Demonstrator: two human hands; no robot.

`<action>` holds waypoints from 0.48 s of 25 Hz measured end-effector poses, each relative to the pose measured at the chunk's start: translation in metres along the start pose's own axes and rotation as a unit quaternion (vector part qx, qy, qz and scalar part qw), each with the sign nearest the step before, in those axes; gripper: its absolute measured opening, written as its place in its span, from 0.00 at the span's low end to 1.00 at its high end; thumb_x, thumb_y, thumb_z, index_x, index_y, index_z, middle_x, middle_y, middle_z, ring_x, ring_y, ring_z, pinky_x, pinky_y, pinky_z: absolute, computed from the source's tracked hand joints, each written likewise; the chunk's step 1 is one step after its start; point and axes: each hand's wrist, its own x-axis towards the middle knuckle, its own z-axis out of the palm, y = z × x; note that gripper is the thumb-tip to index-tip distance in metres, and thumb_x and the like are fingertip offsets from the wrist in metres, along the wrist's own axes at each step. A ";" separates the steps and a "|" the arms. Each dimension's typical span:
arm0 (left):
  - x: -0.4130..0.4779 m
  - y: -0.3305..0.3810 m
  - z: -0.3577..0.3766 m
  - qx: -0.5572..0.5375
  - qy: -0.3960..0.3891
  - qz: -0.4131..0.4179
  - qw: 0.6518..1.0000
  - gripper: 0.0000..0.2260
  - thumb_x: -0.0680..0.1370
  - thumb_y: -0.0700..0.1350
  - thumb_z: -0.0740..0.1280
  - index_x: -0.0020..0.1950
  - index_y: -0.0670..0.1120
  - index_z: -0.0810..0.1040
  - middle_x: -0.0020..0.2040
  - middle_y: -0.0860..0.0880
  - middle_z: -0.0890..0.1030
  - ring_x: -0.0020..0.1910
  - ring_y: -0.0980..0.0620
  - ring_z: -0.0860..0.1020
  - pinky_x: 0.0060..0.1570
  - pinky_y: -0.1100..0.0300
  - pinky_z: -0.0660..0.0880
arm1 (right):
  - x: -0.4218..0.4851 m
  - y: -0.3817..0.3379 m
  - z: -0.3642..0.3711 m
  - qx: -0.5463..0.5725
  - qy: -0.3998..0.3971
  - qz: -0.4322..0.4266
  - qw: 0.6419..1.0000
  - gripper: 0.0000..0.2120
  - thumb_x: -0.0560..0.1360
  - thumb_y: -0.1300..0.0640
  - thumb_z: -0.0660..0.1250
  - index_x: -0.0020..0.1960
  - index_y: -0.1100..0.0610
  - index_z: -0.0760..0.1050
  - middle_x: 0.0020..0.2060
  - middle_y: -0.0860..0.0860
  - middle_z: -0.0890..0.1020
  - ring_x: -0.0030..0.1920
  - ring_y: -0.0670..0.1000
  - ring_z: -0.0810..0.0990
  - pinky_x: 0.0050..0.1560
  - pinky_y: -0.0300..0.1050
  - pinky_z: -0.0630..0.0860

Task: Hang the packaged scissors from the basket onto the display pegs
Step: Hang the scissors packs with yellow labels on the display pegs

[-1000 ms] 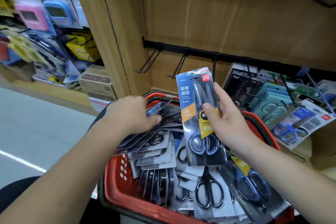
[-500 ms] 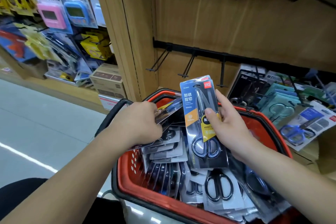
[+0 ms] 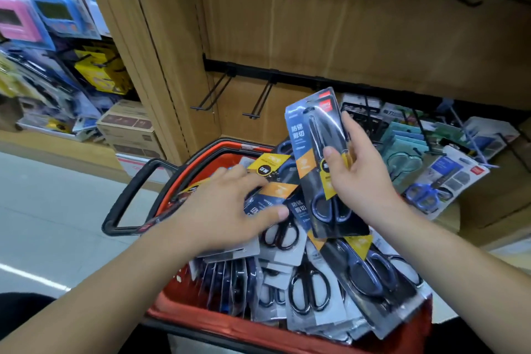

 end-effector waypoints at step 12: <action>-0.004 0.005 -0.042 -0.137 0.089 -0.053 0.985 0.42 0.70 0.49 0.84 0.79 0.63 0.68 0.63 0.60 0.77 0.63 0.56 0.77 0.63 0.59 0.74 | -0.006 -0.009 -0.009 0.037 -0.025 -0.015 0.999 0.32 0.86 0.56 0.64 0.84 0.43 0.54 0.74 0.28 0.64 0.62 0.15 0.61 0.59 0.15 0.62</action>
